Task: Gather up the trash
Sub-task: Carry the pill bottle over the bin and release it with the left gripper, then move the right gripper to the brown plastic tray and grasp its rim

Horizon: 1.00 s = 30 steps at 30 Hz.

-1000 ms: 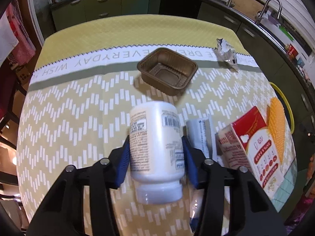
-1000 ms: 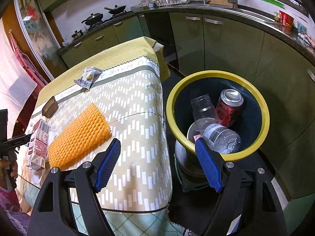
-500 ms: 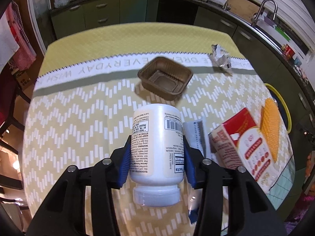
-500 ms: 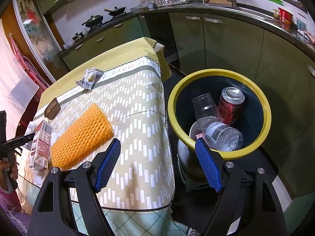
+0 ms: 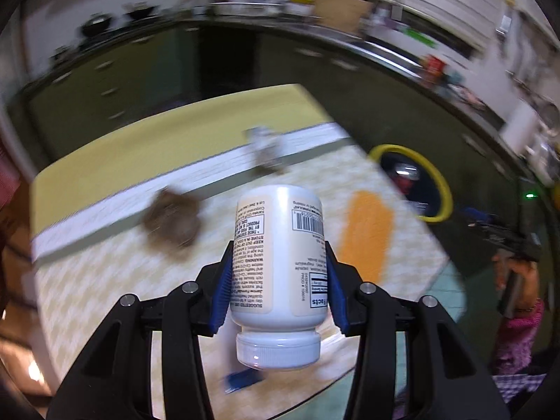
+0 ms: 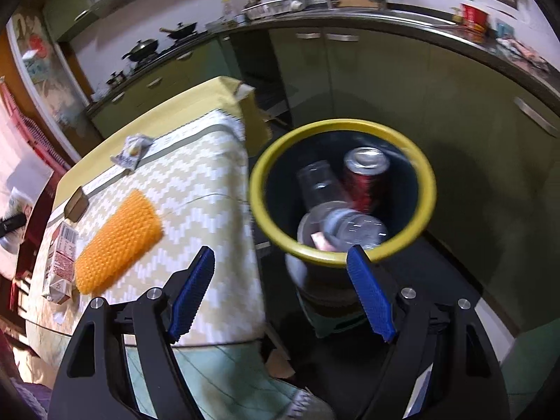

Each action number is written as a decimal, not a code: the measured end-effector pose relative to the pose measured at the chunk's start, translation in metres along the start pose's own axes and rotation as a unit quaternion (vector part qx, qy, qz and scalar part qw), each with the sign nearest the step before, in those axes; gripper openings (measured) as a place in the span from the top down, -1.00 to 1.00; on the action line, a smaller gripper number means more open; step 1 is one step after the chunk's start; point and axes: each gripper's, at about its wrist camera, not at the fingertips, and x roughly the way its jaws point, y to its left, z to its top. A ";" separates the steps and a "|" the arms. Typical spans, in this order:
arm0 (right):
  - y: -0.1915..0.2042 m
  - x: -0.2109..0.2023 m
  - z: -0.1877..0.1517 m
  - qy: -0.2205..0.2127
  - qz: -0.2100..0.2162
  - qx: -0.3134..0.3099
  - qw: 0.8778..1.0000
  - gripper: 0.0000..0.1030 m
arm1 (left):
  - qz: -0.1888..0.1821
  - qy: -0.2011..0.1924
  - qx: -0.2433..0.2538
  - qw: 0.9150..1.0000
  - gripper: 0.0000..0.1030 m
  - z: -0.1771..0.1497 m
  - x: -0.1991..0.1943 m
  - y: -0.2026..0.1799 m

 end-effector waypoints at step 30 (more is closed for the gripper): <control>-0.093 -0.039 -0.033 -0.037 -0.027 0.106 0.993 -0.51 | -0.125 0.065 0.158 0.977 -0.10 0.134 0.188 -0.237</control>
